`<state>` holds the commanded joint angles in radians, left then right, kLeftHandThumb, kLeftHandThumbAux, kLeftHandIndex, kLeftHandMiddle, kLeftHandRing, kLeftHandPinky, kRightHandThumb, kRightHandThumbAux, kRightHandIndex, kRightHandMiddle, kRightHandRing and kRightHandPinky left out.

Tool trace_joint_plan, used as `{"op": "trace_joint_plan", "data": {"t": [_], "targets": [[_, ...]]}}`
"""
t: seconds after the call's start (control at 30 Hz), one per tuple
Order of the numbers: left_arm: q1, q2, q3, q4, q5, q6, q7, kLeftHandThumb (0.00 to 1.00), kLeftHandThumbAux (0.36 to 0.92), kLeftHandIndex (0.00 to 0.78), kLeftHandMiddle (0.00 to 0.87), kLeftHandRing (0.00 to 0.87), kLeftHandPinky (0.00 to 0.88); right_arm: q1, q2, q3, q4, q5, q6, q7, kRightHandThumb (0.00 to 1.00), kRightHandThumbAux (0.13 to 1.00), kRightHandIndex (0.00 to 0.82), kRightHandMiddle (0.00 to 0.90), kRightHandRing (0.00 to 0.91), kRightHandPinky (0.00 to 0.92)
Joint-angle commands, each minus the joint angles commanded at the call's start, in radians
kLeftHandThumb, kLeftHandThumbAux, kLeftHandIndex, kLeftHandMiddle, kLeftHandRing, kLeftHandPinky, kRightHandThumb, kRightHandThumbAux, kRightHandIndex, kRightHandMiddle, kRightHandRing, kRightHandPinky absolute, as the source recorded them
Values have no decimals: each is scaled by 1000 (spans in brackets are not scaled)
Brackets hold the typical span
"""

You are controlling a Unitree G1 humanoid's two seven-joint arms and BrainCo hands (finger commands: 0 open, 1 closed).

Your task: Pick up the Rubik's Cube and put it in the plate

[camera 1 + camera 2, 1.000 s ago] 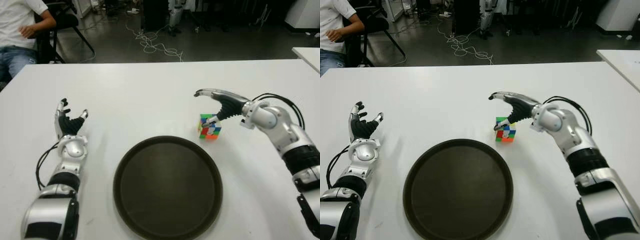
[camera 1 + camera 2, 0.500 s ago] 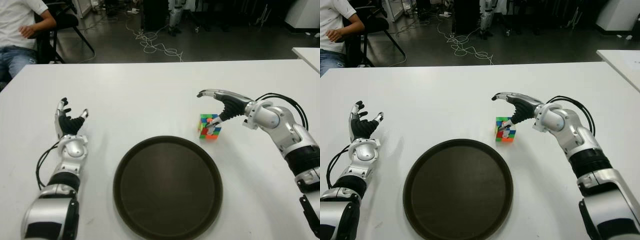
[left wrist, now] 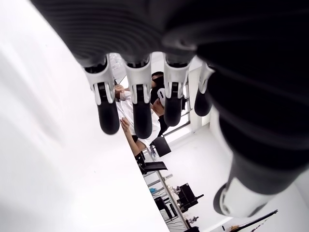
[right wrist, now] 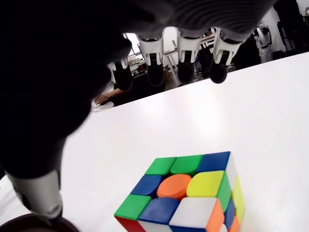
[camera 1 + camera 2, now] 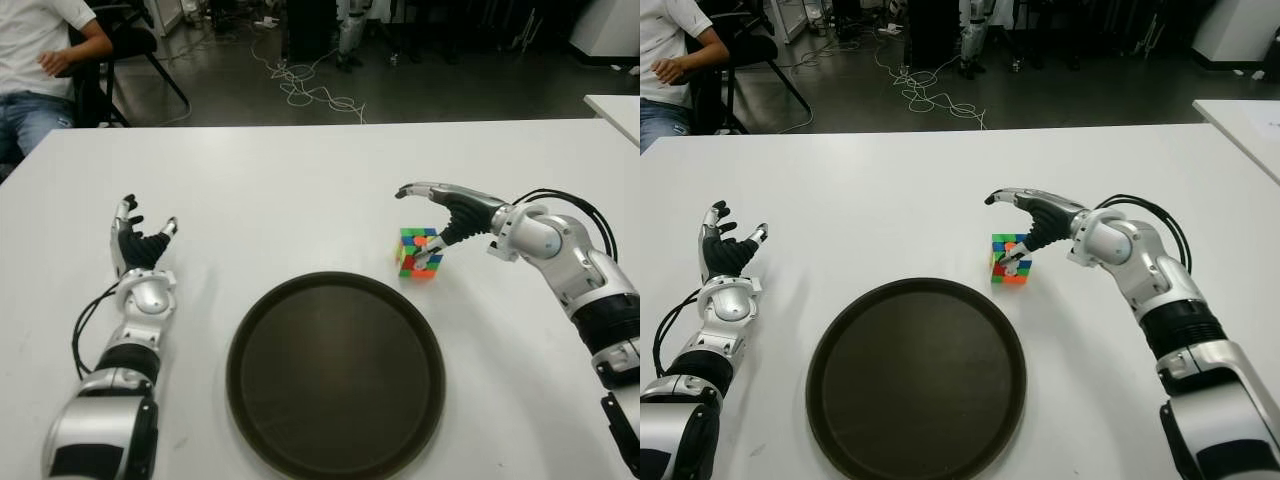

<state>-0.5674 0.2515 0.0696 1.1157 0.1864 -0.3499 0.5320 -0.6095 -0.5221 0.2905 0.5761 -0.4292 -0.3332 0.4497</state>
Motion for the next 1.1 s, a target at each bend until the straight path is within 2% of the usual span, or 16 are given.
{"op": "trace_joint_plan", "data": {"t": [0.2,0.4,0.57,0.9,0.97,1.1], "targets": [[-1,2,-3,1,4,6,1,402,756,92,146,159,195,12,5,-4,-1,-3,0,-27,0,709,0,9,11,0],[0,2,-1,1,0,1,-2,407,760,96,154,166,211,17,8,-4,-4,4,3,-29,0,703,0,9,9,0],[0,2,-5,0,6,3,9,401,757,100,161,172,211,19,8,2,1,-4,6,-34,0,646,2,3,4,0],[-3,1,-5,2,10,13,17,419,751,104,164,173,207,25,15,-5,12,17,-34,-45,0,621,20,14,2,0],[-3,0,-5,0,11,13,18,432,751,105,165,175,217,14,20,3,73,7,-63,-71,0,617,22,15,2,0],[-1,-1,-1,-4,4,15,11,434,748,102,163,175,221,14,16,6,54,4,-63,-67,0,603,23,17,7,0]]}}
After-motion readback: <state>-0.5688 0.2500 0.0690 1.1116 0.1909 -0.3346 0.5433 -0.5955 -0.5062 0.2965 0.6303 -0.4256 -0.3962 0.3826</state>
